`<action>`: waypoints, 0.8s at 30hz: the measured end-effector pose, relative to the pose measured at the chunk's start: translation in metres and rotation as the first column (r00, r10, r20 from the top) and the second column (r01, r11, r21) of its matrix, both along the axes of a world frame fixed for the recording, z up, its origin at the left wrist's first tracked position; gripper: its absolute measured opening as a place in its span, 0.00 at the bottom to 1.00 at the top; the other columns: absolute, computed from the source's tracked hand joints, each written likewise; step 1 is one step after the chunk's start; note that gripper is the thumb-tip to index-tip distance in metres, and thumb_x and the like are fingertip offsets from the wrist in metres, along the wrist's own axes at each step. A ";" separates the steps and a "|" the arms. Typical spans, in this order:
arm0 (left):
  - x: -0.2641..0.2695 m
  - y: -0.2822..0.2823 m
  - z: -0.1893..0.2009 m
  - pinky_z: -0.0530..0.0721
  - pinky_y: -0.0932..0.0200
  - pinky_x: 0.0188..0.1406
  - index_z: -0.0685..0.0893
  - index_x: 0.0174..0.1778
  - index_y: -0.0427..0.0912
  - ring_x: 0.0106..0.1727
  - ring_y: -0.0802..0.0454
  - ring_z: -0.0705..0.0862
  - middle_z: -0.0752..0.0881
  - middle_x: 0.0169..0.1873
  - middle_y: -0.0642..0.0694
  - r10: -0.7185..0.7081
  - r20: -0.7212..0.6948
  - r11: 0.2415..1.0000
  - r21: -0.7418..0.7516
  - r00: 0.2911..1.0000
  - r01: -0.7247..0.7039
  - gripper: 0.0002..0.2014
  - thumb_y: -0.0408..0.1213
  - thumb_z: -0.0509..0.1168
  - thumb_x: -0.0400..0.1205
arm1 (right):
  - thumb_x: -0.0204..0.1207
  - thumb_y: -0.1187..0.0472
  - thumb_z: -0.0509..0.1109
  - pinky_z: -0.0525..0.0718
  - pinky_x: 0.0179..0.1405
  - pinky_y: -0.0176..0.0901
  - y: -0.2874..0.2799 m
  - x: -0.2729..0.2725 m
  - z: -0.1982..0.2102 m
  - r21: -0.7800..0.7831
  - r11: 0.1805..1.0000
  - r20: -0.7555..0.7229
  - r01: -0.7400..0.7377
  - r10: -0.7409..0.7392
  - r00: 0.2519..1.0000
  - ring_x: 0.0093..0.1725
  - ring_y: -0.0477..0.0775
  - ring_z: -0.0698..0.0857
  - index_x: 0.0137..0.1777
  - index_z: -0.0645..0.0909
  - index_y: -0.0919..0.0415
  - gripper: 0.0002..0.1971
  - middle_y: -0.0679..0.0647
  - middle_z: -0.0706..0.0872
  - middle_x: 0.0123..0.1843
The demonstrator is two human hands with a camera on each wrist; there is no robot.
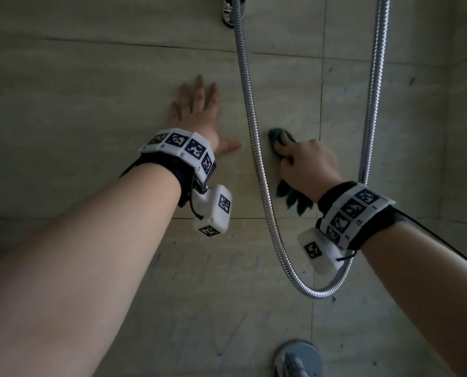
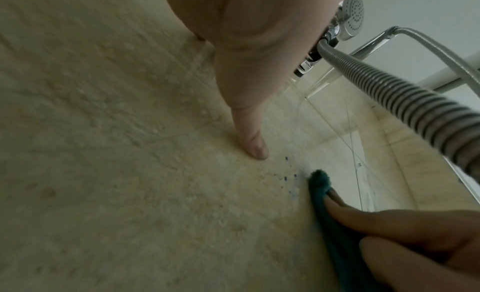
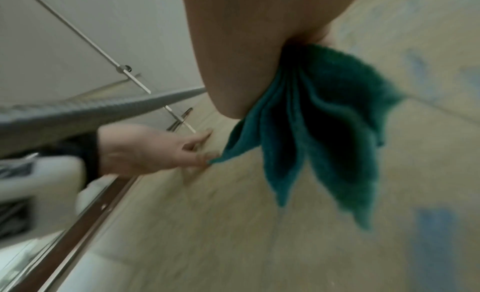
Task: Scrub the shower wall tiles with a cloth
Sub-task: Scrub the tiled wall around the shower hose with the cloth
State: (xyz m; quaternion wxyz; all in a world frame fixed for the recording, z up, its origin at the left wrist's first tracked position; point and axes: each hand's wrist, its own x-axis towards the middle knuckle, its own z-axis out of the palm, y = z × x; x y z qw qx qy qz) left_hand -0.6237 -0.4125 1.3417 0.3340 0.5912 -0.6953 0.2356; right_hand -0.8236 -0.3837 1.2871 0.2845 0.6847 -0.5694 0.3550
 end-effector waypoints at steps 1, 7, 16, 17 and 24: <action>0.001 0.000 -0.001 0.37 0.37 0.79 0.31 0.83 0.49 0.82 0.38 0.30 0.27 0.81 0.46 -0.004 0.007 1.000 -0.004 1.000 0.004 0.61 0.63 0.71 0.71 | 0.79 0.61 0.56 0.73 0.36 0.43 0.001 -0.004 0.006 0.002 1.000 0.036 0.013 -0.013 0.999 0.43 0.60 0.80 0.72 0.77 0.41 0.24 0.57 0.82 0.48; 0.007 -0.004 -0.007 0.35 0.41 0.79 0.32 0.83 0.49 0.82 0.39 0.30 0.27 0.81 0.46 -0.023 0.044 0.999 -0.043 0.999 0.025 0.58 0.64 0.68 0.73 | 0.76 0.61 0.59 0.79 0.44 0.45 -0.012 -0.018 0.065 -0.103 0.994 0.282 0.037 -0.006 0.959 0.54 0.67 0.83 0.67 0.82 0.58 0.20 0.63 0.84 0.58; 0.011 -0.002 -0.012 0.36 0.42 0.81 0.35 0.84 0.49 0.83 0.40 0.32 0.31 0.83 0.46 -0.032 0.069 0.994 -0.098 0.997 0.039 0.55 0.67 0.64 0.73 | 0.80 0.60 0.57 0.77 0.42 0.43 -0.012 0.034 0.050 -0.020 0.993 -0.179 -0.117 0.112 0.978 0.51 0.64 0.83 0.71 0.79 0.46 0.22 0.60 0.83 0.56; 0.011 -0.002 -0.012 0.35 0.43 0.81 0.35 0.84 0.49 0.83 0.40 0.32 0.30 0.83 0.46 -0.030 0.067 0.995 -0.092 0.997 0.036 0.55 0.66 0.64 0.74 | 0.80 0.60 0.58 0.74 0.39 0.42 -0.009 0.035 0.043 0.014 0.995 -0.262 -0.099 0.100 0.960 0.46 0.63 0.82 0.69 0.80 0.47 0.20 0.59 0.82 0.50; 0.013 -0.004 -0.009 0.33 0.44 0.79 0.30 0.82 0.50 0.82 0.40 0.29 0.26 0.81 0.47 -0.004 0.097 0.999 -0.031 0.995 0.007 0.59 0.67 0.67 0.72 | 0.81 0.59 0.55 0.66 0.27 0.40 0.004 0.012 0.051 -0.025 0.999 -0.394 0.048 -0.054 0.917 0.41 0.58 0.77 0.71 0.77 0.41 0.21 0.55 0.77 0.45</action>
